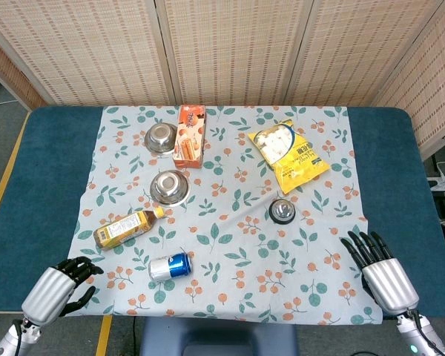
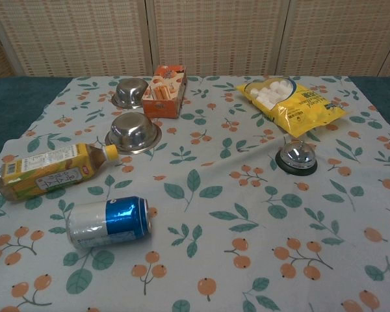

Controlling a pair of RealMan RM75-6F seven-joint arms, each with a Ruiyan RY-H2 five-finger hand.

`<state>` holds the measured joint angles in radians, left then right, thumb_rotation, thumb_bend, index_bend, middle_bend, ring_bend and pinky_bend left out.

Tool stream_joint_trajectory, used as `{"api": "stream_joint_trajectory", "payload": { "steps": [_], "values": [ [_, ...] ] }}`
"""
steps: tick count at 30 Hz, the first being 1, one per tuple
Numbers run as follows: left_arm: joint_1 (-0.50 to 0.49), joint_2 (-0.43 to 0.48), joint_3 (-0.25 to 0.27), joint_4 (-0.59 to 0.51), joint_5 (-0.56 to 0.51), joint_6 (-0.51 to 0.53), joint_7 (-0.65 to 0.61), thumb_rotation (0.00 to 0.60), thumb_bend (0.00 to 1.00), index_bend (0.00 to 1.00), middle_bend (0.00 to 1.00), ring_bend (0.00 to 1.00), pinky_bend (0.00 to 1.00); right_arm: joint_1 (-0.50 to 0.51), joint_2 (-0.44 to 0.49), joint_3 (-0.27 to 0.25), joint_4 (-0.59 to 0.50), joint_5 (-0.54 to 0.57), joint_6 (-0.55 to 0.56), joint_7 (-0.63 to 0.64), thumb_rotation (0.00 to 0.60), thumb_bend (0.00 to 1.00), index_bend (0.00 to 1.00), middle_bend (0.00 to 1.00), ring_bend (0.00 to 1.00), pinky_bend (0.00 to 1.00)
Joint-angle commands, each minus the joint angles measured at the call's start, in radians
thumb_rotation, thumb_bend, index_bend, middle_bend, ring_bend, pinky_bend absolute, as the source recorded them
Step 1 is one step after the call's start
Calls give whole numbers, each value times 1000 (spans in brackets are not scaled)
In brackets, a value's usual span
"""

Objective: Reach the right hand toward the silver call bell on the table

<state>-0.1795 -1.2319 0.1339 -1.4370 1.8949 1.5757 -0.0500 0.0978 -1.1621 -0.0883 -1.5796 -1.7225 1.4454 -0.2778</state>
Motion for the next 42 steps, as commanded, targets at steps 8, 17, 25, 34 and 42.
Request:
{"api": "stream_joint_trajectory", "payload": {
  "steps": [8, 17, 25, 34, 42],
  "values": [
    [2, 4, 0, -5, -5, 5, -7, 600, 428, 371, 438, 301, 475, 24, -39, 21, 48, -14, -11, 17, 600, 1000, 0, 0, 0, 51],
    [2, 9, 5, -12, 4, 11, -8, 600, 428, 371, 438, 301, 475, 236, -207, 126, 311, -12, -190, 160, 600, 1000, 0, 0, 0, 39],
    [6, 16, 8, -19, -10, 0, -3, 600, 429, 371, 438, 301, 475, 413, -327, 140, 480, 8, -394, 343, 600, 1000, 0, 0, 0, 17],
    [24, 30, 7, -38, -10, 26, 19, 600, 428, 372, 438, 301, 475, 537, -482, 156, 685, 22, -489, 407, 600, 1000, 0, 0, 0, 14],
    [27, 31, 8, -46, -8, 22, 32, 600, 428, 371, 438, 301, 475, 576, -595, 90, 909, 22, -541, 569, 600, 1000, 0, 0, 0, 13]
  ]
}}
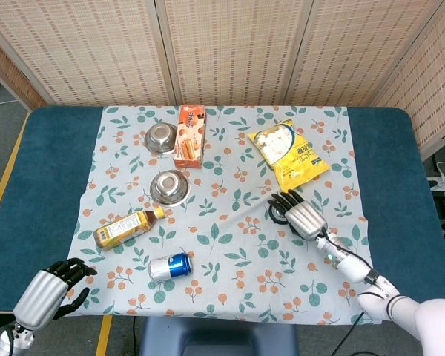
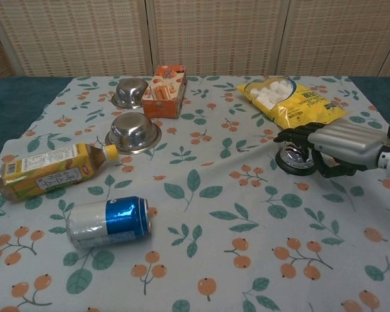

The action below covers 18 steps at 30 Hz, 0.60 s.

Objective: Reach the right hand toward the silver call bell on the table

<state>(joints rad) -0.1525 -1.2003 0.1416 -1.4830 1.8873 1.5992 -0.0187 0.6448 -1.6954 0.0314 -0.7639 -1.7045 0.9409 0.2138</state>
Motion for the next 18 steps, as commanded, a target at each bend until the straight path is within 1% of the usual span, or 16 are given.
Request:
{"api": "stream_joint_trajectory", "payload": {
  "steps": [1, 4, 6, 9, 11, 12, 14, 16, 17, 18],
  "values": [
    [0, -1, 0, 0, -1, -4, 2, 600, 428, 372, 438, 301, 475, 33, -74, -35, 118, 5, -42, 100, 600, 1000, 0, 0, 0, 13],
    [-1, -1, -1, 1, -7, -12, 1, 600, 428, 372, 438, 301, 476, 40, -106, -55, 183, 2, -41, 157, 600, 1000, 0, 0, 0, 13],
    [-1, 0, -3, 1, -11, -14, -1, 600, 428, 371, 438, 301, 475, 39, -113, -66, 205, -4, -18, 173, 600, 1000, 0, 0, 0, 13],
    [0, 1, -4, 1, -9, -8, -4, 600, 429, 371, 439, 301, 476, 23, -92, -67, 188, -13, 80, 146, 600, 1000, 0, 0, 0, 13],
    [1, 2, -5, 1, -6, -3, -6, 600, 429, 371, 439, 301, 475, -1, -58, -63, 143, -20, 167, 87, 600, 1000, 0, 0, 0, 13],
    [1, 2, -6, 1, -6, -1, -8, 600, 429, 371, 439, 301, 475, -25, -25, -57, 94, -18, 223, 24, 600, 1000, 0, 0, 0, 13],
    [1, 3, -7, 1, -6, 1, -15, 600, 428, 371, 438, 301, 476, -75, 45, -50, -21, -5, 296, -100, 600, 1000, 0, 0, 0, 13],
    [1, 4, -9, 3, -12, 1, -23, 600, 428, 372, 438, 301, 476, -149, 152, -55, -211, 16, 364, -257, 600, 1000, 0, 0, 0, 13],
    [1, 4, -10, 4, -15, 0, -26, 600, 429, 372, 438, 301, 475, -197, 216, -64, -327, 37, 391, -344, 600, 1000, 0, 0, 0, 13],
    [1, 4, -10, 4, -16, -1, -27, 600, 429, 372, 439, 301, 475, -232, 263, -74, -412, 53, 407, -404, 600, 1000, 0, 0, 0, 12]
  ]
}}
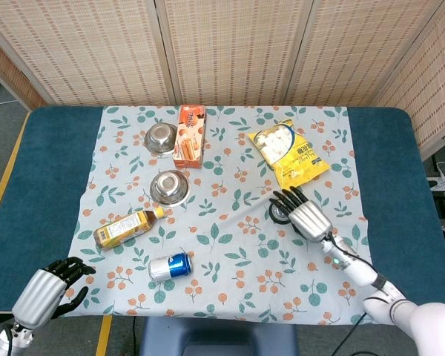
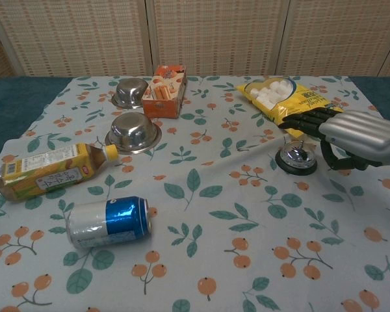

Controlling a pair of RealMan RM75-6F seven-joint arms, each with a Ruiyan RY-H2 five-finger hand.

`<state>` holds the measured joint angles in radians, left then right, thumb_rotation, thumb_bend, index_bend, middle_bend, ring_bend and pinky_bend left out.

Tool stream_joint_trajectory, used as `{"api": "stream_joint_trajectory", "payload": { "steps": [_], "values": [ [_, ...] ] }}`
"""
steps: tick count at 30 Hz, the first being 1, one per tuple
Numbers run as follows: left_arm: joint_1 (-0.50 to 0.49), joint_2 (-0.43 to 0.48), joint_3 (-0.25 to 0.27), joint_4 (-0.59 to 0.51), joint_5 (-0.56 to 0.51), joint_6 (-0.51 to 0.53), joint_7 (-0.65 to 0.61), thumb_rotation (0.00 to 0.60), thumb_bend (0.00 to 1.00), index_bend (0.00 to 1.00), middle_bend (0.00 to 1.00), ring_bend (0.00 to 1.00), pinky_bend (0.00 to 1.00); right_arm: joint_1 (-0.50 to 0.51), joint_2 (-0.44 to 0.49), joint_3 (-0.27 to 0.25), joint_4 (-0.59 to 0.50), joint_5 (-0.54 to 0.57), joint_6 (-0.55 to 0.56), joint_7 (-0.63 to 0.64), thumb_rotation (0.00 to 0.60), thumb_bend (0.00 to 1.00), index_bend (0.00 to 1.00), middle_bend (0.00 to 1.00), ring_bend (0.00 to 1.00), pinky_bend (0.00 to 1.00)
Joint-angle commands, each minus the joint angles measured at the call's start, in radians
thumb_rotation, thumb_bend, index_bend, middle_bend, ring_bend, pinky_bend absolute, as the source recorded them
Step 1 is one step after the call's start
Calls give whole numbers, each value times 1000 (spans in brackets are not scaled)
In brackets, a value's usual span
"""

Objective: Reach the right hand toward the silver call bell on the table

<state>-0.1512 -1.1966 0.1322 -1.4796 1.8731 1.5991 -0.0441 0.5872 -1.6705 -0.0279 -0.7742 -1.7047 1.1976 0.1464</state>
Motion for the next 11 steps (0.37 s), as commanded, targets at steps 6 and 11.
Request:
{"api": "stream_joint_trajectory", "payload": {
  "steps": [6, 11],
  "values": [
    [2, 0, 6, -5, 20, 6, 12, 600, 429, 372, 438, 301, 476, -373, 430, -99, -785, 207, 207, -572, 600, 1000, 0, 0, 0, 8],
    [0, -4, 5, -4, 22, 0, 17, 600, 429, 372, 438, 301, 475, -409, 472, -99, -857, 232, 223, -625, 600, 1000, 0, 0, 0, 21]
  ]
}}
